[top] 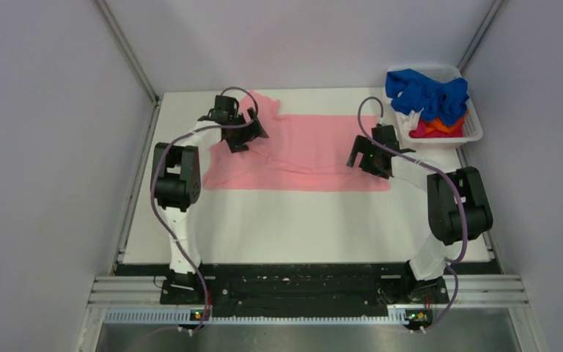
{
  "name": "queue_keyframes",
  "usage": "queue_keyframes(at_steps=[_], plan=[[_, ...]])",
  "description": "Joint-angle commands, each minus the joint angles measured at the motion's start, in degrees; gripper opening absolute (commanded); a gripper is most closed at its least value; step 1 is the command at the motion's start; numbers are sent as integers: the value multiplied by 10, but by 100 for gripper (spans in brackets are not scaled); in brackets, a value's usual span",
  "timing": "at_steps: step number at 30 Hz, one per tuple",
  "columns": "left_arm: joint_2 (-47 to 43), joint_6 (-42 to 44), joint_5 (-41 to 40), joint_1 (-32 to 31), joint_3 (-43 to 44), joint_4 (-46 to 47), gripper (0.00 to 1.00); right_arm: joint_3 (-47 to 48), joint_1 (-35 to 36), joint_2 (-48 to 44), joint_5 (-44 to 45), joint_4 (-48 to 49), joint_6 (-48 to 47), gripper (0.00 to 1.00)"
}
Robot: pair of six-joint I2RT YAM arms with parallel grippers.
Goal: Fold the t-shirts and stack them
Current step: Fold the flattened tshirt in 1/3 of the way
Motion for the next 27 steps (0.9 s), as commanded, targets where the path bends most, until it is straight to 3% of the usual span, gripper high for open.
queue_keyframes(at_steps=[1,8,11,14,20,23,27], plan=[[58,-12,19,-2,80,41,99,0,-5,-27,14,5,-10,99],[134,-11,4,-1,265,2,99,4,-5,-35,22,-3,-14,99],[124,10,-16,-1,299,-34,99,7,-5,-51,24,-4,-18,99],[49,35,-48,-1,232,-45,99,13,-4,-66,19,-2,-24,99],[-124,29,-69,-1,-38,28,99,16,26,-52,4,11,-27,99],[-137,21,-57,-1,-111,46,99,17,50,-22,4,35,-18,99],[-100,8,-71,7,-110,-2,99,17,74,0,37,28,-11,99]])
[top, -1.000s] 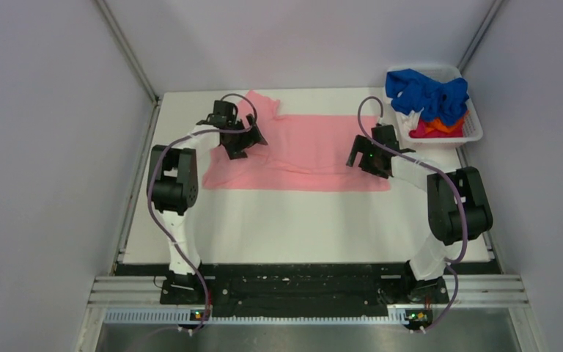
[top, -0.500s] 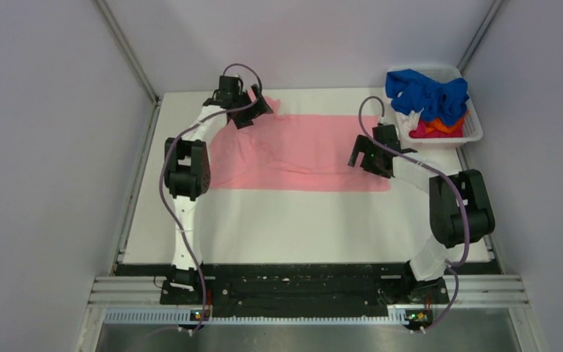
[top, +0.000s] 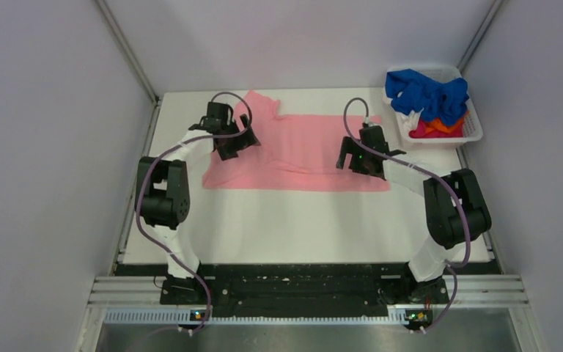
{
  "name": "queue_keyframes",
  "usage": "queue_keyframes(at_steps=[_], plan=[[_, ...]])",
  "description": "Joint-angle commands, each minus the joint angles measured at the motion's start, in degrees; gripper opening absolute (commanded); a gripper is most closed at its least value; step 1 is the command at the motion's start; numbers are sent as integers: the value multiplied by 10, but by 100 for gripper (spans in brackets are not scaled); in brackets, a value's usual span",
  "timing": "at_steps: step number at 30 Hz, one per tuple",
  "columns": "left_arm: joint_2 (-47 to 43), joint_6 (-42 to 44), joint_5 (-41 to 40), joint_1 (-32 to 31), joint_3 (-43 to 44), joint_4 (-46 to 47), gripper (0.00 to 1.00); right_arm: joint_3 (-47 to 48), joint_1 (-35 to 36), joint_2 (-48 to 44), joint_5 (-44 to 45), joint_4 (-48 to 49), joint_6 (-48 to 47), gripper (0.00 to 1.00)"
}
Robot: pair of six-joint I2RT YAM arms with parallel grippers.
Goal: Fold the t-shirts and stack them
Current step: Fold the flattened tshirt in 1/3 of the way
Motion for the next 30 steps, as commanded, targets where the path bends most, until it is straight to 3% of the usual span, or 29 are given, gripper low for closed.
queue_keyframes(at_steps=[1,7,12,18,25,30], plan=[[32,-14,-14,9,-14,-11,99,12,29,24,39,6,10,99],[-28,-35,-31,12,-153,11,99,-86,36,-7,32,8,54,99],[-147,-65,-43,11,-335,40,99,-181,72,-92,41,-13,86,99],[-327,-107,-61,8,-493,19,99,-286,141,-240,48,-85,172,99],[-483,-133,-50,3,-576,-16,99,-376,170,-409,-12,-149,275,99],[-570,-137,-66,0,-584,-62,99,-379,172,-505,-17,-193,278,99]])
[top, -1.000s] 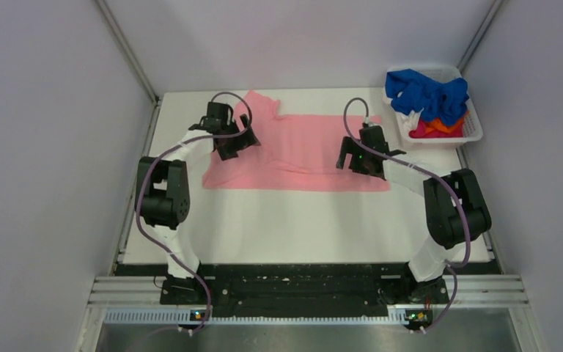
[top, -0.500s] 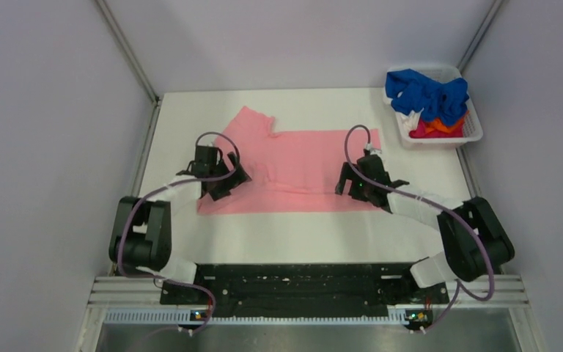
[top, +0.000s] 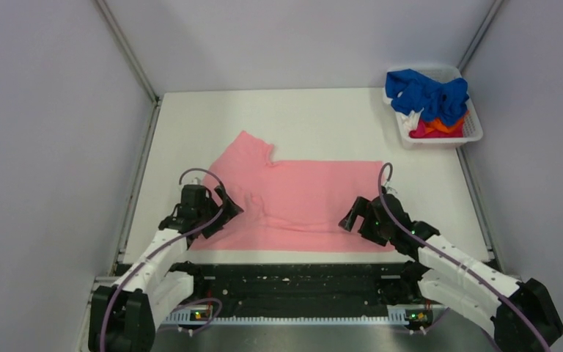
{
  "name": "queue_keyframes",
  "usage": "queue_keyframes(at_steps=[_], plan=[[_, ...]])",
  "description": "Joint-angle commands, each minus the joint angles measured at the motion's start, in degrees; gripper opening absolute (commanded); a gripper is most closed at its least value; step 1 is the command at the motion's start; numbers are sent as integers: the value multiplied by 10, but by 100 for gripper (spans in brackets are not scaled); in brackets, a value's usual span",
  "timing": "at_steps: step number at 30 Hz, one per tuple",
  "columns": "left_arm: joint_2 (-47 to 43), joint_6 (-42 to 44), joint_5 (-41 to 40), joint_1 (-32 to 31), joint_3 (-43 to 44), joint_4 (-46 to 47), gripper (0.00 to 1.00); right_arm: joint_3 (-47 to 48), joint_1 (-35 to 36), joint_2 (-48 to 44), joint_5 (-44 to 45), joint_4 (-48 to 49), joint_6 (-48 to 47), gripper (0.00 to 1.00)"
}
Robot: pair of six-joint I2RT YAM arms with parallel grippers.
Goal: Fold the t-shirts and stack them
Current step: Fold the flattened tshirt in 1/3 of the way, then grab the side of the flattened tshirt furthest away from the robot with both arms
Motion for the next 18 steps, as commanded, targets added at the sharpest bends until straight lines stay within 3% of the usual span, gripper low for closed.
queue_keyframes(at_steps=[1,6,10,14,18], plan=[[-53,-5,-39,-3,-7,-105,99,3,8,-61,-19,-97,22,99],[-57,7,-32,-3,95,-147,99,76,8,-86,17,-87,-45,99],[-24,18,-63,-3,179,-125,99,145,7,-65,96,-87,-72,99],[132,59,-86,-2,328,-139,99,219,-24,0,161,-78,-112,99],[319,102,-112,-2,543,-186,99,288,-134,114,68,-42,-138,99]])
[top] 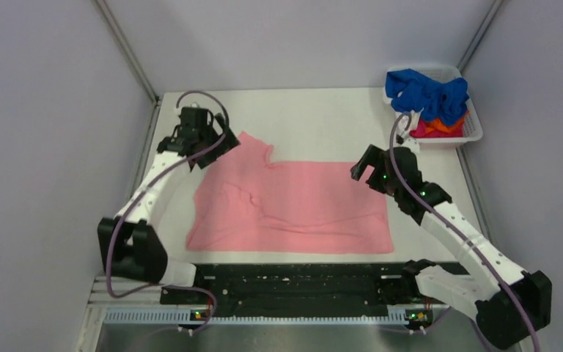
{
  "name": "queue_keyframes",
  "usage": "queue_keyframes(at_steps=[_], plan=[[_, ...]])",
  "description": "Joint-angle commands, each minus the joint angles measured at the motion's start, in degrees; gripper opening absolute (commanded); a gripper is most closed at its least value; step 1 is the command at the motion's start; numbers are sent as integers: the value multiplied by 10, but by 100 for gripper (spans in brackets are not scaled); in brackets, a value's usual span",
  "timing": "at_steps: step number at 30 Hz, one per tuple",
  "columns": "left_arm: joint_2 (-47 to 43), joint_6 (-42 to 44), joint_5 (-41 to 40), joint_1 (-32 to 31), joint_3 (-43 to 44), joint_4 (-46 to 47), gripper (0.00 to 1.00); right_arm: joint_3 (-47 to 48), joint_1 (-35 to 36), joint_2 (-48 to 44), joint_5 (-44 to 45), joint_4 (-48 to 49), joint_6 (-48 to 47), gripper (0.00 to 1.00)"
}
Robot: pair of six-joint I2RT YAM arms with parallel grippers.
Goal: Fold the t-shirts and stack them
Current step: Grab the side of the flattened tshirt furthest away from the robot with both arms
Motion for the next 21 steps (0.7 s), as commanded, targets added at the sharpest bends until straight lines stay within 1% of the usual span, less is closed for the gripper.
queue_keyframes(at_steps=[1,3,8,10,13,17,21], plan=[[187,67,-52,0,205,-44,99,78,-96,111,-41,45,-48,99],[282,86,-70,0,317,-81,99,108,-110,162,-24,52,-65,99],[499,143,-97,0,581,-160,92,180,-120,275,56,59,-102,99],[560,160,-93,0,646,-164,90,200,-128,311,61,61,-107,99],[617,175,-70,0,690,-151,87,220,-137,352,61,70,-117,98],[647,182,-54,-1,686,-111,86,238,-143,397,60,75,-131,98],[688,185,-54,-2,712,-108,85,245,-146,429,52,79,-134,98]])
